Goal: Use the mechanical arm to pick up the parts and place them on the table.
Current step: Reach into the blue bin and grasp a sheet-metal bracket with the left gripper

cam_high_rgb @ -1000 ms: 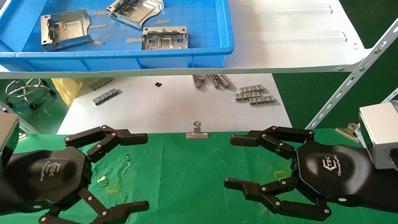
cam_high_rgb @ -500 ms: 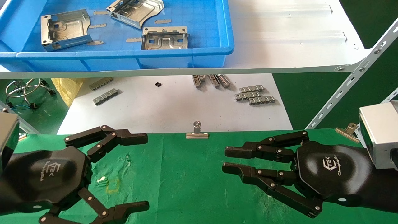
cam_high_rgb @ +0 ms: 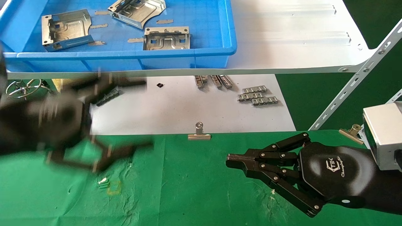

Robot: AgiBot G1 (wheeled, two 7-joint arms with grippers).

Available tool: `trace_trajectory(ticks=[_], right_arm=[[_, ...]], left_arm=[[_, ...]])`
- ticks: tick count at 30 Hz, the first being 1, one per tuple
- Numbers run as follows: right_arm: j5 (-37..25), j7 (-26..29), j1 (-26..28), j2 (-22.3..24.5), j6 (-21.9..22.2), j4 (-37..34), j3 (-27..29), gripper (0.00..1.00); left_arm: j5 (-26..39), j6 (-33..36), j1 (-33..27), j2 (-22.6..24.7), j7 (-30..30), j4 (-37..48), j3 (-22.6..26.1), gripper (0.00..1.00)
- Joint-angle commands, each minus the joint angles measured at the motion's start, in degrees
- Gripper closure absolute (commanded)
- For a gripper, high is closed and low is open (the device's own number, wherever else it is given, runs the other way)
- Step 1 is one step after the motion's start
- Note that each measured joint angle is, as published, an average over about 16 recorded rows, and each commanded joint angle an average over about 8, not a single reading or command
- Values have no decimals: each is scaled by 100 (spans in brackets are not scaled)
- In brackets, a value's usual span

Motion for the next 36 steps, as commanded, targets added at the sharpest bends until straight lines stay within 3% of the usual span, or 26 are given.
trace_trajectory(ticks=[1, 9, 10, 13, 14, 18, 21, 22, 36], right_arm=[[0, 0, 0, 0, 0, 0, 0, 100], [0, 0, 0, 0, 0, 0, 0, 100], [0, 0, 0, 0, 0, 0, 0, 96], [0, 0, 0, 0, 0, 0, 0, 59], [0, 0, 0, 0, 0, 0, 0, 46], [0, 0, 0, 0, 0, 0, 0, 0], [0, 0, 0, 0, 0, 0, 0, 0], [0, 0, 0, 0, 0, 0, 0, 0], [0, 0, 0, 0, 0, 0, -1, 0]], left_arm=[[175, -30, -415, 176, 11, 243, 62, 0], [1474, -890, -2315, 1241, 582, 2780, 555, 0], [1632, -1093, -2511, 1372, 661, 3077, 614, 0], [2034, -1756, -2985, 1742, 861, 3867, 761, 0], [2148, -1982, -3112, 1859, 918, 4099, 805, 4], [2464, -2721, -3473, 2252, 1040, 4877, 939, 54], [2609, -3093, -3646, 2479, 1050, 5330, 1014, 92], [2647, -3184, -3691, 2541, 1045, 5455, 1037, 100], [2881, -3799, -3963, 2939, 816, 6243, 1191, 100]])
